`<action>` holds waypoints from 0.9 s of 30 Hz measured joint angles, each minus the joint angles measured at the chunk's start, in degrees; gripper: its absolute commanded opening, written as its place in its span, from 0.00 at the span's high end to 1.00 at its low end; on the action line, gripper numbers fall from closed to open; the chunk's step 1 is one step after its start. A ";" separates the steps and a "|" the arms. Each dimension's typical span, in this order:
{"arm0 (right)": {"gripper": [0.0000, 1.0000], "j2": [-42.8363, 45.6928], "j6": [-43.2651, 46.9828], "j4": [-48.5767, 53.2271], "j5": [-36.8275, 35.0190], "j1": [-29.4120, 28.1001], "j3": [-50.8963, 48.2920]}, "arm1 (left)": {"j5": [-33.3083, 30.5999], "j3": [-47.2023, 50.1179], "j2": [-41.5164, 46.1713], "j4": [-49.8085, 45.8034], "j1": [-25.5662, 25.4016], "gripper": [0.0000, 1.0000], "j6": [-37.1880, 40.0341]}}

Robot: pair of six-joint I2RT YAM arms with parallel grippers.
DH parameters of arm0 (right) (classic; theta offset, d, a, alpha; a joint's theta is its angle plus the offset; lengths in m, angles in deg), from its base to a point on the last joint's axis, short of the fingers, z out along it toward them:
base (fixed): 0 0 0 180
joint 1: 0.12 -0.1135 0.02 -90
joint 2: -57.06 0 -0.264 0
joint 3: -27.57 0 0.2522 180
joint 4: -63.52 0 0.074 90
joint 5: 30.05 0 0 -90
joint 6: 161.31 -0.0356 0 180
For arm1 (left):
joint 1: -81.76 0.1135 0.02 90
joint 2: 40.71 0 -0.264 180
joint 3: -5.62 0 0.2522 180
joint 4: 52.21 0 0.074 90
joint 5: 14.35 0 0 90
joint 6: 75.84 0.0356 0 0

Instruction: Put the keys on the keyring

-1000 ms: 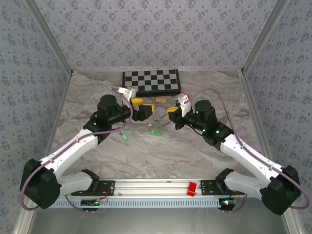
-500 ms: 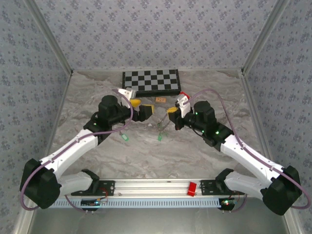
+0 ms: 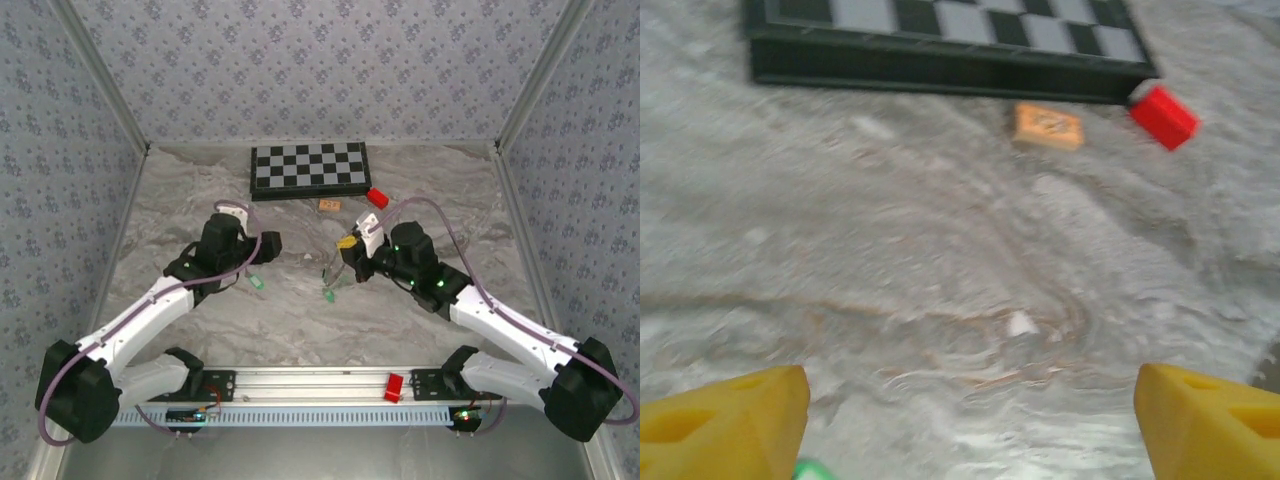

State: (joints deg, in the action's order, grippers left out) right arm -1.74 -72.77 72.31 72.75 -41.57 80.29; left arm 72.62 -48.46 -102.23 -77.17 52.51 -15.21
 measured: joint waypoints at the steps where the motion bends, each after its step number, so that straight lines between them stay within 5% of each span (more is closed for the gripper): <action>1: 1.00 0.00 0.00 -0.07 0.00 -0.22 -0.44 | -0.68 0.22 -0.02 -1.53 0.76 0.31 -0.94; 4: 1.00 0.00 -0.04 -0.17 0.00 -0.48 -1.18 | -2.40 0.87 -0.09 -6.45 3.28 0.43 -3.80; 12: 1.00 1.31 -0.44 -2.05 -0.02 -0.48 -1.99 | -1.95 0.96 -4.83 -13.70 6.67 0.48 -9.31; 18: 1.00 1.55 -0.66 -2.54 0.00 -0.50 -2.62 | 1.18 -0.04 -14.14 -13.31 7.04 0.66 -10.75; 27: 1.00 1.55 -0.85 -2.60 0.02 -0.50 -2.71 | 3.72 -5.31 -25.62 -12.72 7.15 0.70 -11.23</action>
State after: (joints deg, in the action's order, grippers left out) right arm -0.19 -73.62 69.71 72.77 -42.07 77.58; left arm 76.34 -53.77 -127.85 -89.90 59.66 -26.44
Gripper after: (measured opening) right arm 0.040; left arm 0.300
